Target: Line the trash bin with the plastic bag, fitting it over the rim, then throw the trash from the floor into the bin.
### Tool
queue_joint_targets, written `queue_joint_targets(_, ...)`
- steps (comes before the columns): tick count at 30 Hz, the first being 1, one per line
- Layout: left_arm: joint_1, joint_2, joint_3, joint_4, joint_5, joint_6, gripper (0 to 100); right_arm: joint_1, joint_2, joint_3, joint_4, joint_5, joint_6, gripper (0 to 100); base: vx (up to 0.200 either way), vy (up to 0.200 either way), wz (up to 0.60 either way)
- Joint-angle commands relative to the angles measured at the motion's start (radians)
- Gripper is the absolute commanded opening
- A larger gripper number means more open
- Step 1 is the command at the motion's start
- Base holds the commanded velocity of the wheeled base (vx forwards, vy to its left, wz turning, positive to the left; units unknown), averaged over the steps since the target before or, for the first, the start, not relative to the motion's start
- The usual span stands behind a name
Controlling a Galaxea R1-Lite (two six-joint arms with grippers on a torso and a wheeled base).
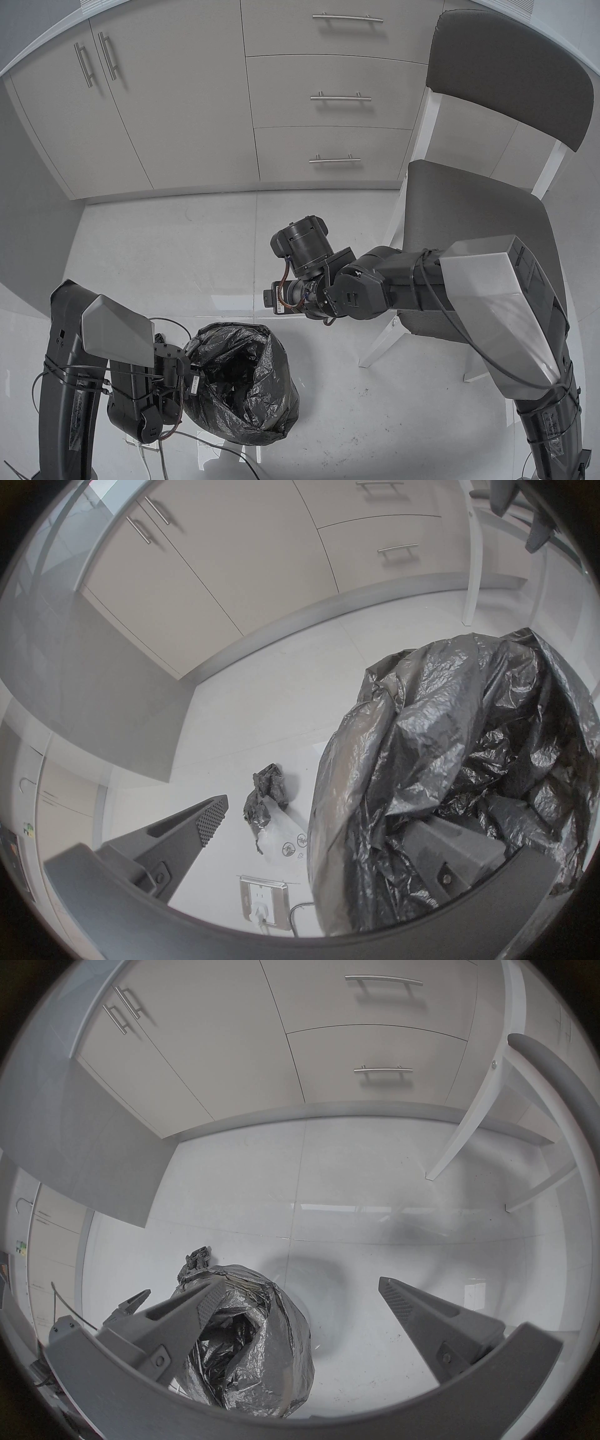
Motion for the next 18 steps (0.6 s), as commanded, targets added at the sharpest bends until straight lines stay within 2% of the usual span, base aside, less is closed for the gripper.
queue_joint_targets(1, 0.029, 0.040, -0.048, -0.001, -0.028, -0.002, 100, 0.001, 0.010, 0.001, -0.007, -0.002, -0.001, 100, 0.000, 0.000, 0.00)
queue_joint_targets(11, 0.042, 0.046, -0.102, 0.001, -0.055, -0.019, 100, 0.000, 0.008, 0.000, -0.009, 0.000, -0.001, 100, 0.000, 0.000, 0.00)
queue_joint_targets(18, 0.036, 0.042, -0.083, 0.001, -0.057, -0.056, 100, 0.000, 0.005, 0.001, -0.009, 0.000, -0.001, 100, 0.000, 0.000, 0.00)
